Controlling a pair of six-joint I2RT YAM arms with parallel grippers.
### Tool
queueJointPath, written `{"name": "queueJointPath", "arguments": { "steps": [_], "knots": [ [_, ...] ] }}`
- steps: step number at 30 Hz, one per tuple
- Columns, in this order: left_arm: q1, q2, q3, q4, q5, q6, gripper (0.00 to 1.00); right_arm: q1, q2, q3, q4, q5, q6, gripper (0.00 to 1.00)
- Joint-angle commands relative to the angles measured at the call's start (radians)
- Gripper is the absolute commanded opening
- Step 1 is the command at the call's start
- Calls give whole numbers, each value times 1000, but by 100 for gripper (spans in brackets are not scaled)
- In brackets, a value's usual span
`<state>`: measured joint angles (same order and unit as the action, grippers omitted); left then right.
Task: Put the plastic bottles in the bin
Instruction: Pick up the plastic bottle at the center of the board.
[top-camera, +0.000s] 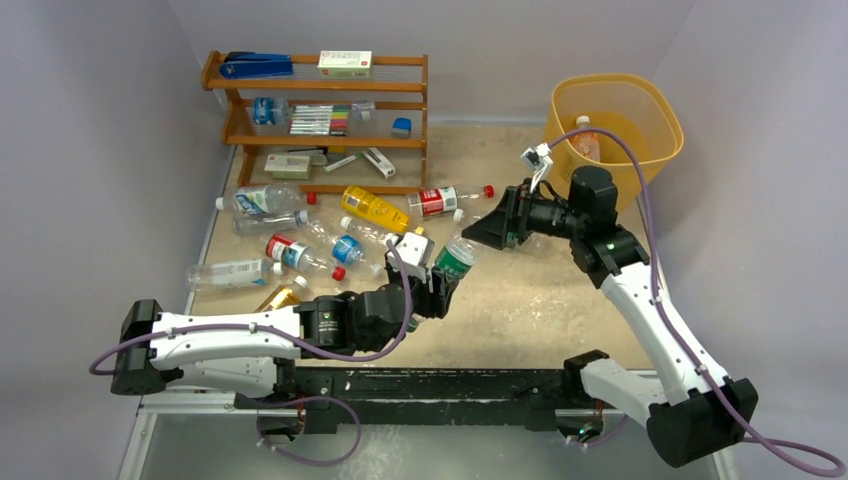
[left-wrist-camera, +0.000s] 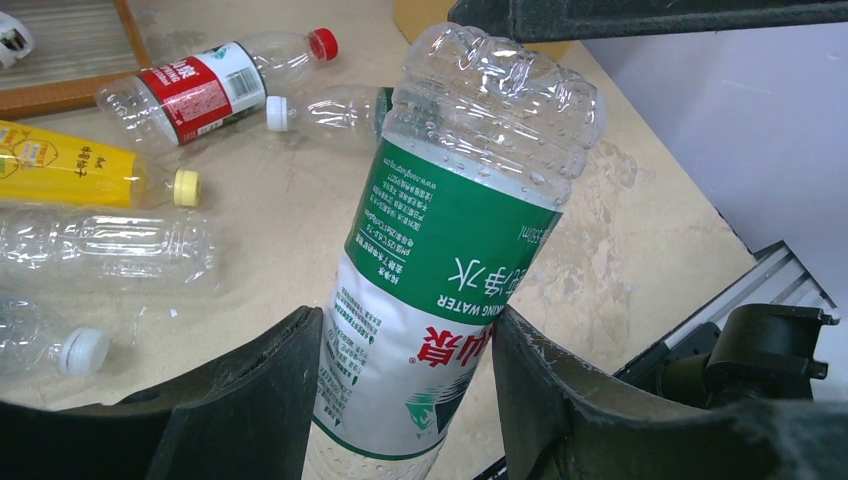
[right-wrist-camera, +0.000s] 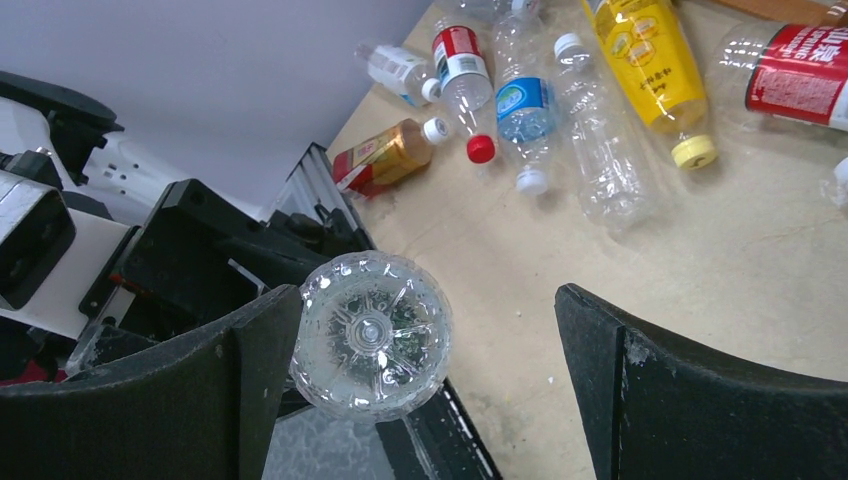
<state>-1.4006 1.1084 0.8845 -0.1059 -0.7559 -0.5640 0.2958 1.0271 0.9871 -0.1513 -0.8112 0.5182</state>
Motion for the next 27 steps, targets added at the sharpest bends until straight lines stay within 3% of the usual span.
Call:
{"name": "queueJointPath", "arguments": {
  "steps": [1,21,24,27],
  "knots": [
    [3,-35,-9,77,-35,11,56,32,-16,-11,43,9,27,100],
    [4,-47,-24,94,-52,22,56,173,39,12,69,81,43,100],
    [4,-56,-29,92,-52,22,57,180,51,13,65,87,35,93],
    [3,-59,-27,86,-56,19,60,189,54,2,85,89,40,76]
  ]
}}
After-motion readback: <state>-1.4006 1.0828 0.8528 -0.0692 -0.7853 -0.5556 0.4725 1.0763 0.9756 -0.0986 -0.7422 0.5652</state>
